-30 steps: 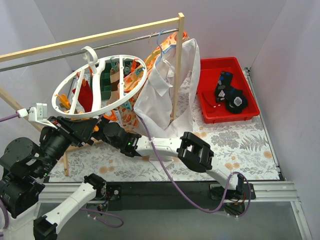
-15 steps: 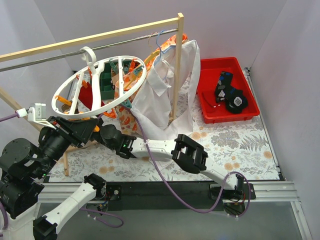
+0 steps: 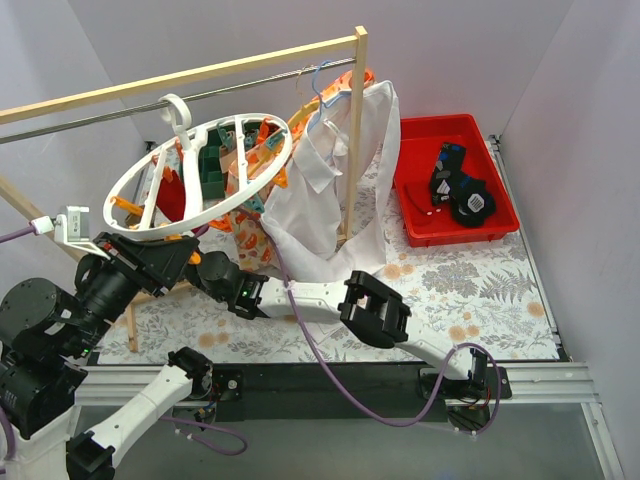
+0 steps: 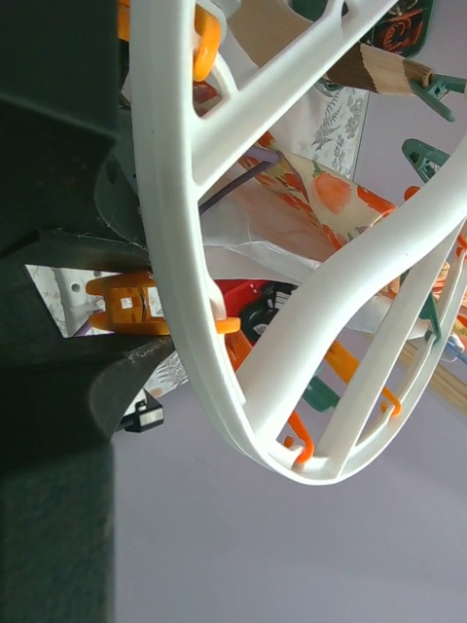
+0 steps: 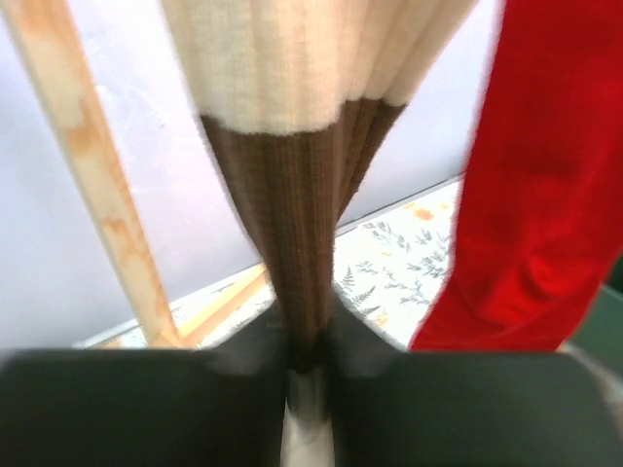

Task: Remove the socks clipped to the hanger

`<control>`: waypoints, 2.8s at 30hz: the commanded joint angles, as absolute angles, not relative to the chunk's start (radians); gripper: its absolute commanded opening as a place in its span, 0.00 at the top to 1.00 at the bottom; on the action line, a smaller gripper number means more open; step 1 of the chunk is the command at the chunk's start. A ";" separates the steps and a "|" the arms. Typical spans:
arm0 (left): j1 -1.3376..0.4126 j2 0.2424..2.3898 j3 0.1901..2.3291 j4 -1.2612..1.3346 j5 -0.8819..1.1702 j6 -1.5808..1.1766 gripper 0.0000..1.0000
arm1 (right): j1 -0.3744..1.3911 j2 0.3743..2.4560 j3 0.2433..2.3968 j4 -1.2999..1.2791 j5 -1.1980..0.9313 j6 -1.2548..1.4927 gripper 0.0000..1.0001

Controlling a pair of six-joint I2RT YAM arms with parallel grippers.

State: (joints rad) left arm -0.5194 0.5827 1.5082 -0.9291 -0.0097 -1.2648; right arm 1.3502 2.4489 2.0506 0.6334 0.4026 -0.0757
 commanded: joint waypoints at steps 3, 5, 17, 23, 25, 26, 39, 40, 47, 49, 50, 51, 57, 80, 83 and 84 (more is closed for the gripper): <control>-0.520 0.566 1.566 -0.956 0.034 -1.250 0.57 | 1.376 2.277 1.915 0.693 0.316 -0.008 0.99; -0.520 0.546 1.578 -0.986 0.034 -1.246 0.45 | 1.378 2.232 1.831 0.692 0.259 0.018 0.99; -0.522 0.315 1.647 -1.126 -0.173 -1.411 0.52 | 1.431 1.961 1.574 0.625 0.101 0.092 0.99; -0.520 0.288 1.623 -1.227 -0.342 -1.525 0.48 | 1.447 1.889 1.546 0.528 0.025 0.146 0.98; -0.520 0.284 1.592 -1.226 -0.377 -1.577 0.46 | 1.451 1.868 1.522 0.512 0.008 0.152 0.98; -0.520 0.278 1.557 -1.227 -0.390 -1.603 0.45 | 1.454 1.849 1.510 0.511 0.008 0.156 0.98; -0.520 0.232 1.306 -1.032 -0.623 -1.649 0.43 | 1.454 1.727 1.401 0.497 -0.051 0.163 0.97; -0.520 0.235 1.286 -1.007 -0.626 -1.651 0.44 | 1.453 1.721 1.394 0.499 -0.049 0.163 0.97; -0.520 0.271 1.206 -0.868 -0.618 -1.585 0.45 | 1.453 1.686 1.358 0.497 -0.054 0.166 0.98; -0.520 0.299 1.210 -0.879 -0.630 -1.598 0.44 | 1.453 1.677 1.345 0.499 -0.045 0.161 0.98; -0.520 0.316 1.210 -0.876 -0.627 -1.595 0.43 | 1.453 1.668 1.341 0.497 -0.041 0.157 0.98; -0.520 0.324 1.207 -0.868 -0.630 -1.589 0.43 | 1.453 1.663 1.338 0.499 -0.040 0.153 0.98; -0.522 0.359 1.169 -0.804 -0.586 -1.574 0.42 | 1.454 1.651 1.321 0.499 -0.037 0.155 0.99; -0.520 0.295 1.184 -0.874 -0.624 -1.641 0.54 | 1.453 1.634 1.312 0.503 -0.046 0.155 0.99; -0.522 0.302 1.160 -0.851 -0.646 -1.628 0.50 | 1.453 1.635 1.315 0.503 -0.049 0.158 0.99; -0.523 0.302 1.149 -0.842 -0.650 -1.629 0.50 | 1.453 1.635 1.315 0.502 -0.052 0.158 0.99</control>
